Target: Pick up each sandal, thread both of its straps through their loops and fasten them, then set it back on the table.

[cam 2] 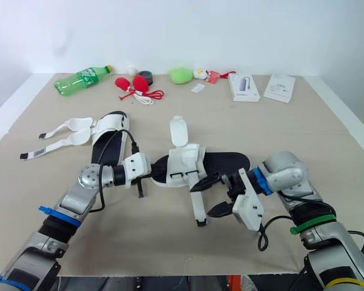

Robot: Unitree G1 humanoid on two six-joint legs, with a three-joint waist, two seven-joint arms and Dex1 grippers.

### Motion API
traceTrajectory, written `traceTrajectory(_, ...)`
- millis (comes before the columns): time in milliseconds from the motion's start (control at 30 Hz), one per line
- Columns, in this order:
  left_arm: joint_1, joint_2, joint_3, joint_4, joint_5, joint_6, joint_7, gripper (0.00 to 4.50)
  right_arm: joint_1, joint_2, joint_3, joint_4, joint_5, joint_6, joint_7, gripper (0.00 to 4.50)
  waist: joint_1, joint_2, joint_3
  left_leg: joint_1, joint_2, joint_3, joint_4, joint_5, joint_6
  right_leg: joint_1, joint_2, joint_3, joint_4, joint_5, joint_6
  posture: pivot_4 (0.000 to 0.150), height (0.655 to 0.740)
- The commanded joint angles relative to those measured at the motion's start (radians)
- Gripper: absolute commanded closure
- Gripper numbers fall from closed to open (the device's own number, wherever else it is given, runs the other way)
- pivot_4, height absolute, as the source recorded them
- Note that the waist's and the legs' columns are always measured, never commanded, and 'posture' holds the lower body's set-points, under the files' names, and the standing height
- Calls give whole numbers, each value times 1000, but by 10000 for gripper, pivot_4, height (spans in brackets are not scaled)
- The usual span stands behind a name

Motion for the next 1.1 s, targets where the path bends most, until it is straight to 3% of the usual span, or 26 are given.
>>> traceTrajectory(33, 21, 3, -34, 2, 16, 15, -19, 45000, -36, 18, -2, 72, -97, -141, -76, 177, 0, 0, 0, 1, 0, 0, 0, 0, 0, 1, 0, 0, 0, 0, 0, 1500, 7400)
traceTrajectory(333, 19, 6, -34, 3, 13, 19, -22, 45000, -64, 30, 50, 125, -240, -190, -293, 177, -1, 0, 0, 8, 0, 0, 0, 0, 0, 7, 0, 0, 0, 0, -2, 1500, 7400)
traceTrajectory(433, 19, 6, -34, 3, 13, 20, -23, 45000, -63, 17, 78, 115, -261, -180, -350, 8604, -1, 0, 0, 9, 0, 0, -1, 0, 0, 8, 0, 0, 0, 0, -3, 1500, 7400)
traceTrajectory(600, 24, 8, -35, 1, 13, 20, -23, 45000, -61, -16, 140, 94, -251, -123, -411, 31195, -1, 0, 0, 9, 0, 0, -2, 0, 0, 8, 0, 1, 0, -1, -3, 1500, 7400)
traceTrajectory(700, 22, 8, -35, 4, 13, 19, -25, 45000, -33, -46, 191, 28, -128, -4, -408, 44750, 0, 0, 0, 9, 0, 0, -2, 0, 0, 8, 0, 1, 0, -1, -3, 1500, 7400)
traceTrajectory(800, 21, 8, -35, 7, 13, 18, -26, 45000, 27, -71, 204, -111, 124, 267, -346, 44750, 1, 0, 0, 9, 0, 0, -3, 0, 0, 8, 0, 1, 0, -2, -3, 1500, 7400)
traceTrajectory(900, 20, 8, -35, 9, 13, 18, -27, 45000, 57, -74, 153, -225, 267, 507, -307, 44750, 0, 0, 0, 9, 0, 0, -4, 0, 0, 9, 0, 1, 0, -2, -3, 1500, 7400)
traceTrajectory(1100, 20, 5, -39, 10, 15, 18, -31, 45000, 8, -33, 21, -315, 371, 927, -355, 44750, 0, 0, 0, 10, 1, 0, -3, 0, 0, 8, -1, 1, 0, -1, -4, 1500, 7400)
